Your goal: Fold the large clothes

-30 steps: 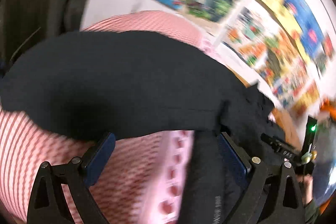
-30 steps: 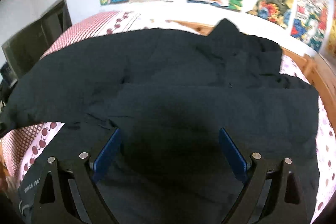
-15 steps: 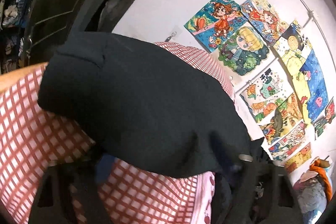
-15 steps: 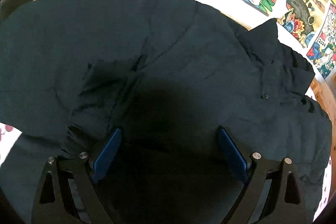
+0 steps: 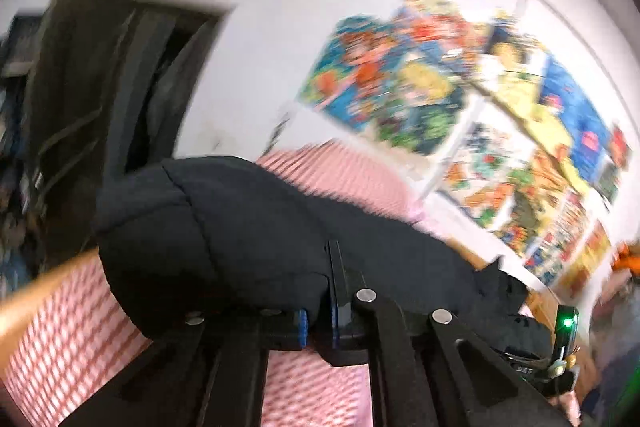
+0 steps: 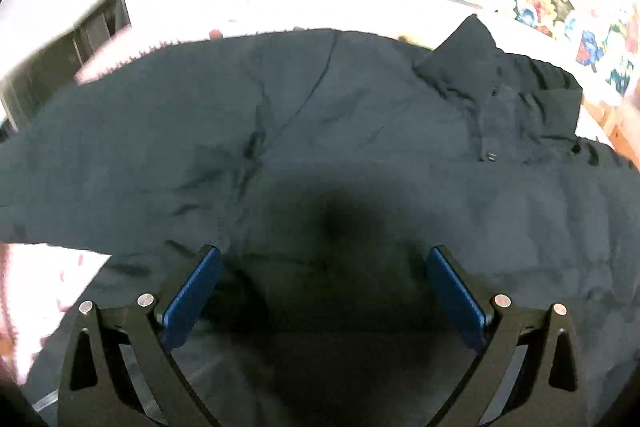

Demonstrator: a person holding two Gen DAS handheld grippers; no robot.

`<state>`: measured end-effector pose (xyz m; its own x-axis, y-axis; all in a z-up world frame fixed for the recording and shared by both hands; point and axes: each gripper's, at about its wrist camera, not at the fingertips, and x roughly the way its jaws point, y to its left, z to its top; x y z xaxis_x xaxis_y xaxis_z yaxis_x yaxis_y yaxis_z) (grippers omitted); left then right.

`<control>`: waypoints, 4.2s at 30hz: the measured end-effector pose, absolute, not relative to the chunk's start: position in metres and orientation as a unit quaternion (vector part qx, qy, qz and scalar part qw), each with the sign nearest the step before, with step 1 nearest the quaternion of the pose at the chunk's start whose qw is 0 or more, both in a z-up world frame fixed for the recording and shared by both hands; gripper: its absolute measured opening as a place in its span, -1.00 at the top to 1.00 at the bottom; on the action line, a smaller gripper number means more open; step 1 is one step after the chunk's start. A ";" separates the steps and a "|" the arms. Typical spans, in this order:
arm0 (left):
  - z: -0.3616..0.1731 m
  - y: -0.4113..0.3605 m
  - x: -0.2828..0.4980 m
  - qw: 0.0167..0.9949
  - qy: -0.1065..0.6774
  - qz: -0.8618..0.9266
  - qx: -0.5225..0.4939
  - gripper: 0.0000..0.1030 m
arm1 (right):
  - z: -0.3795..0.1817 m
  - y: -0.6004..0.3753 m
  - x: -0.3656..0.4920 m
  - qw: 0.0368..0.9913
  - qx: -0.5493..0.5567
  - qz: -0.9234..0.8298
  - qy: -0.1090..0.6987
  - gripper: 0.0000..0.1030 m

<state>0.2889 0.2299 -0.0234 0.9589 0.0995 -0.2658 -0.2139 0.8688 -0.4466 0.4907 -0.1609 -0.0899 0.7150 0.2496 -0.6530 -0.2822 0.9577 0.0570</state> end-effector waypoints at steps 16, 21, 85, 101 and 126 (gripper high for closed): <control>0.083 -0.011 0.336 0.979 0.112 -0.169 0.008 0.86 | -0.084 -0.324 0.430 0.947 0.041 0.032 0.317 -0.95; 0.057 -0.081 0.355 0.956 0.169 -0.236 0.047 0.86 | -0.089 -0.354 0.414 0.950 0.026 -0.003 0.310 -0.95; -0.044 -0.032 0.518 0.929 0.351 -0.119 0.007 -0.61 | -0.073 -0.425 0.462 0.950 0.090 -0.048 0.295 0.92; -0.105 -0.035 0.561 0.908 0.408 -0.094 0.028 -0.80 | -0.126 -0.377 0.498 0.938 -0.081 -0.063 0.331 -0.01; -0.003 -0.023 0.482 0.920 0.373 -0.112 -0.045 -0.90 | -0.053 -0.401 0.387 0.954 0.057 0.027 0.293 -0.57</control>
<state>0.4821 -0.0229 -0.0030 0.6967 -0.2404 -0.6759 0.1725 0.9707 -0.1674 0.3869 -0.4009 -0.0533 0.8275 0.0839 -0.5552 -0.0174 0.9921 0.1239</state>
